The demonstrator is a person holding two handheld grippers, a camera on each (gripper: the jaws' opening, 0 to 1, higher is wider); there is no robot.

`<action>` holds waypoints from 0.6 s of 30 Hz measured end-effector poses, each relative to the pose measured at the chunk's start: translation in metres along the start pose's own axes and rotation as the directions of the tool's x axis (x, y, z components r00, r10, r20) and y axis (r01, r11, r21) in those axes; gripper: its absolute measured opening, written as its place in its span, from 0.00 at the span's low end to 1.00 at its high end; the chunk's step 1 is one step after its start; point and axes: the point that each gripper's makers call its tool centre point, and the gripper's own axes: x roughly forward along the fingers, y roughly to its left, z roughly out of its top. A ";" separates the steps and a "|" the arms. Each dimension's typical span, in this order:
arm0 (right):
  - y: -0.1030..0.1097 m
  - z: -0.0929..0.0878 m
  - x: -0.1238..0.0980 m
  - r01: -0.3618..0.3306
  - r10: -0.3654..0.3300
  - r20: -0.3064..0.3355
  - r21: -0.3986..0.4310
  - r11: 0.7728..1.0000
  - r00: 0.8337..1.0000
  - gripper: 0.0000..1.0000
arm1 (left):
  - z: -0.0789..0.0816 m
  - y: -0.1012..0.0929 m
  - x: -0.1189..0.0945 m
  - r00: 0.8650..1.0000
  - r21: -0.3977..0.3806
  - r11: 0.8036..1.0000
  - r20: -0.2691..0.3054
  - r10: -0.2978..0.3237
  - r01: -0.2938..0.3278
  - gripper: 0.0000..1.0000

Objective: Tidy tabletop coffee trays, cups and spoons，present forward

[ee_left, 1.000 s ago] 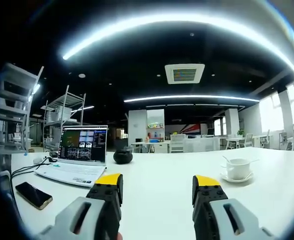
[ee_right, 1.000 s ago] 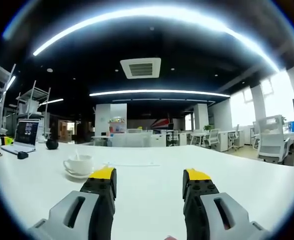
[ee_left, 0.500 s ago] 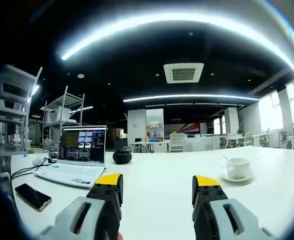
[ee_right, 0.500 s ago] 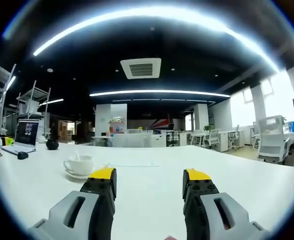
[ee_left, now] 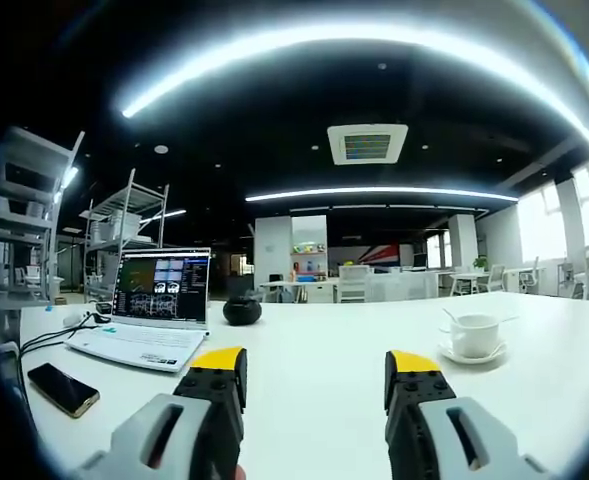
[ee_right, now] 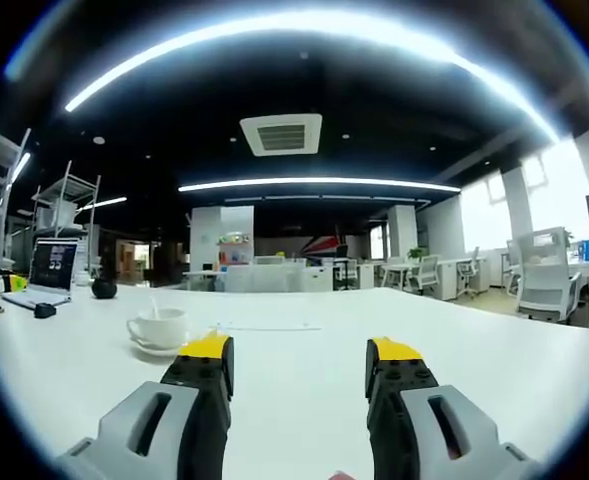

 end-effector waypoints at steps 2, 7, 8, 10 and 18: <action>0.000 0.000 0.001 0.001 -0.001 0.001 0.001 1.000 1.000 0.53 | 0.001 0.000 0.000 1.000 -0.001 1.000 0.001 0.002 -0.002 0.56; 0.003 0.000 0.002 -0.001 0.001 0.002 0.001 1.000 1.000 0.53 | 0.003 0.002 0.001 1.000 -0.003 1.000 0.007 0.006 -0.006 0.56; 0.003 0.000 0.002 -0.001 0.001 0.003 0.001 1.000 1.000 0.53 | 0.003 0.002 0.001 1.000 -0.005 1.000 0.007 0.007 -0.007 0.56; 0.002 0.000 0.002 0.003 -0.003 0.005 0.002 1.000 1.000 0.53 | 0.003 0.002 0.002 1.000 -0.004 1.000 0.007 0.007 -0.007 0.56; -0.003 -0.002 0.000 0.011 -0.011 -0.002 0.003 1.000 1.000 0.53 | 0.001 0.000 0.002 1.000 -0.008 1.000 0.003 0.006 -0.006 0.56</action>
